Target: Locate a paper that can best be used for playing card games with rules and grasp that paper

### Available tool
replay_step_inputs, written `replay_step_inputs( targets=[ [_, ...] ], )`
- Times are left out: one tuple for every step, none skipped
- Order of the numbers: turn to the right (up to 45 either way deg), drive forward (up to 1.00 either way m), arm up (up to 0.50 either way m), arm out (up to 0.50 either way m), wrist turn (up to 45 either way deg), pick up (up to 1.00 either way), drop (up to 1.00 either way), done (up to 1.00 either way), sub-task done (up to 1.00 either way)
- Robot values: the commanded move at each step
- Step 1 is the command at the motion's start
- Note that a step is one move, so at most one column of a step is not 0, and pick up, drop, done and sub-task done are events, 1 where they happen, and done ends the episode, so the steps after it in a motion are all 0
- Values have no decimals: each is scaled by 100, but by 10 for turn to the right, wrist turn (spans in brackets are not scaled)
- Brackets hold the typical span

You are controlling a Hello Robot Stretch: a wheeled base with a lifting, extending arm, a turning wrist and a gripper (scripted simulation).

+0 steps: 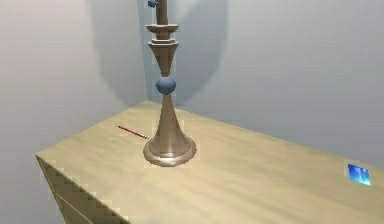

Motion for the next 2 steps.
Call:
replay_step_inputs(
  targets=[
    [0, 0, 10, 0, 0, 0, 0, 0, 0],
    [0, 0, 0, 0, 0, 0, 0, 100, 0]
  ],
)
